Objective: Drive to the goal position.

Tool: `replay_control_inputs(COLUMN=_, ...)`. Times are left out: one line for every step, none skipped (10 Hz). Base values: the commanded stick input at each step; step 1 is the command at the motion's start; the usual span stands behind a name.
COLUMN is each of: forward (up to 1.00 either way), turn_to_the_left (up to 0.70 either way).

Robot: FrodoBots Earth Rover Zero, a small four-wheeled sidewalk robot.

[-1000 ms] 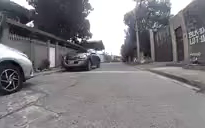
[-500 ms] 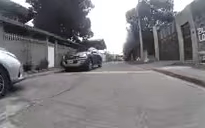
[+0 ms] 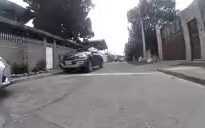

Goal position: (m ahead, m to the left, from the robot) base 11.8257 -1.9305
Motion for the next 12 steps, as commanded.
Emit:
replay_control_inputs(forward=1.00, turn_to_the_left=-0.37)
replay_control_inputs(forward=1.00, turn_to_the_left=-0.37)
replay_control_inputs(forward=1.00, turn_to_the_left=-0.37)
replay_control_inputs(forward=1.00, turn_to_the_left=-0.37)
replay_control_inputs(forward=1.00, turn_to_the_left=-0.37)
replay_control_inputs(forward=1.00, turn_to_the_left=-0.37)
replay_control_inputs(forward=1.00, turn_to_the_left=-0.37)
replay_control_inputs(forward=1.00, turn_to_the_left=-0.37)
replay_control_inputs(forward=1.00, turn_to_the_left=-0.37)
replay_control_inputs(forward=1.00, turn_to_the_left=-0.37)
replay_control_inputs(forward=1.00, turn_to_the_left=-0.37)
replay_control_inputs(forward=1.00, turn_to_the_left=-0.37)
